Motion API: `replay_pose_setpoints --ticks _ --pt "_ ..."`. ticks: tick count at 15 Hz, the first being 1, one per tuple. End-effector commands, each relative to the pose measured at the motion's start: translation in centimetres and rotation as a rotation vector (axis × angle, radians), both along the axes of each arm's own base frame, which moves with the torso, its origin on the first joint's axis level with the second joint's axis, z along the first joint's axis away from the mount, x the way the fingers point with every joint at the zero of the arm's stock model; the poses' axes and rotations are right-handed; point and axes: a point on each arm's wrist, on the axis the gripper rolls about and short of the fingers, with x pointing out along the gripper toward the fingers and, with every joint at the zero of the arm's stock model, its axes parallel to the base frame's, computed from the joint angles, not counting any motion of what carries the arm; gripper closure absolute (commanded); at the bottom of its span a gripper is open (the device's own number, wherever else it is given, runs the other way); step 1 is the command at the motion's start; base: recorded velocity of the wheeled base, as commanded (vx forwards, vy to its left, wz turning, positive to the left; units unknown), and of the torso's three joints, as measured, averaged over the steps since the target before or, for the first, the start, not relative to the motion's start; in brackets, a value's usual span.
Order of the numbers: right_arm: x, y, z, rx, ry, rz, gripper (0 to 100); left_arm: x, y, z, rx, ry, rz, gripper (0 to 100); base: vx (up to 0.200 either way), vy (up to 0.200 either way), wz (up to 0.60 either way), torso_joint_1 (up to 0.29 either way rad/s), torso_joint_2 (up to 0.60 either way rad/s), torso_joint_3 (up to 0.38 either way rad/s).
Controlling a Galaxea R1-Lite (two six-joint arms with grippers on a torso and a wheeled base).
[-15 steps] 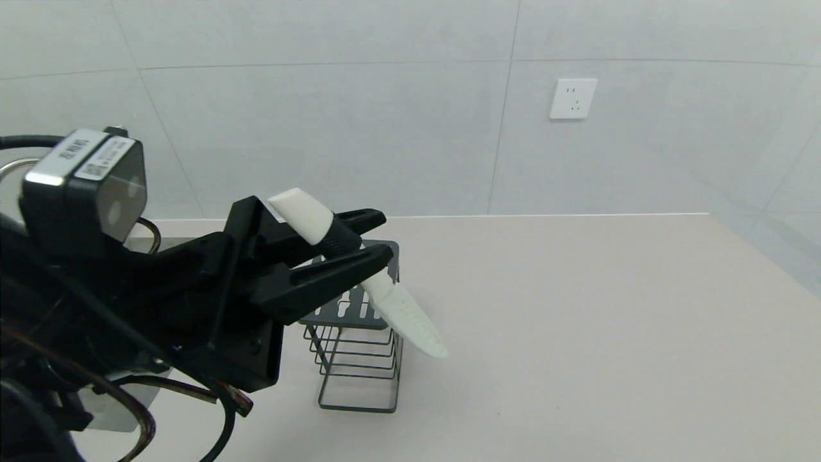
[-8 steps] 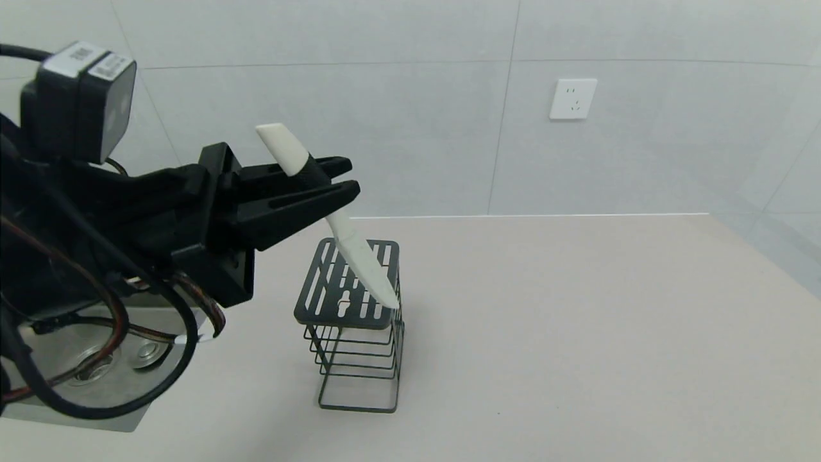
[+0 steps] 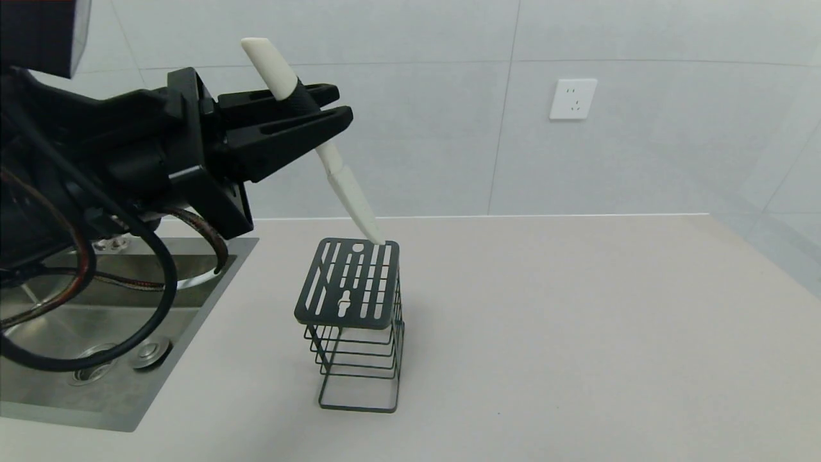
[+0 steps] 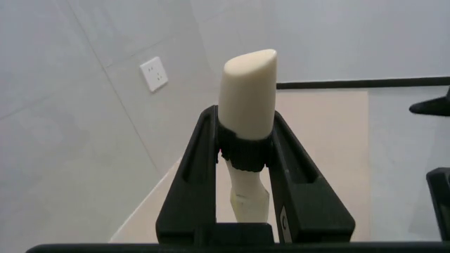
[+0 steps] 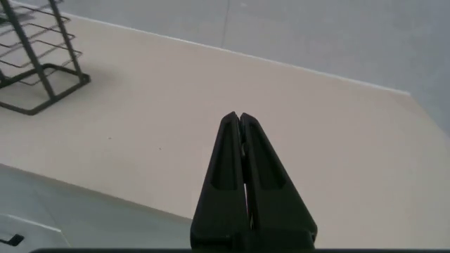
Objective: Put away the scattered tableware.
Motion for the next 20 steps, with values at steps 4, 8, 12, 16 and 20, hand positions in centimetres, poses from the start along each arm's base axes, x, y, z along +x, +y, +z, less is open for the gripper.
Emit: replay_pose_setpoints --ticks 4,8,12,16,20 --pt "-0.1 -0.1 -0.4 0.085 0.019 -0.065 100 1.6 -0.3 -1.2 0.077 -0.066 0.033 100 0.0 0.0 0.0 0.0 0.0 0.0" --pt "-0.1 -0.1 -0.4 0.078 0.019 -0.054 100 2.9 -1.1 -3.0 0.145 -0.089 0.038 100 0.0 0.0 0.0 0.0 0.0 0.0" --pt "-0.1 -0.1 -0.4 0.077 0.019 -0.054 100 3.7 -1.4 -4.0 0.168 -0.063 0.008 100 0.0 0.0 0.0 0.0 0.0 0.0" --pt "-0.1 -0.1 -0.4 0.077 0.019 -0.052 100 5.2 -0.2 -1.7 0.179 -0.097 -0.101 100 0.0 0.0 0.0 0.0 0.0 0.0" --pt "-0.1 -0.1 -0.4 0.077 0.019 -0.052 100 5.7 -0.5 -2.5 0.197 -0.064 -0.123 100 0.0 0.0 0.0 0.0 0.0 0.0"
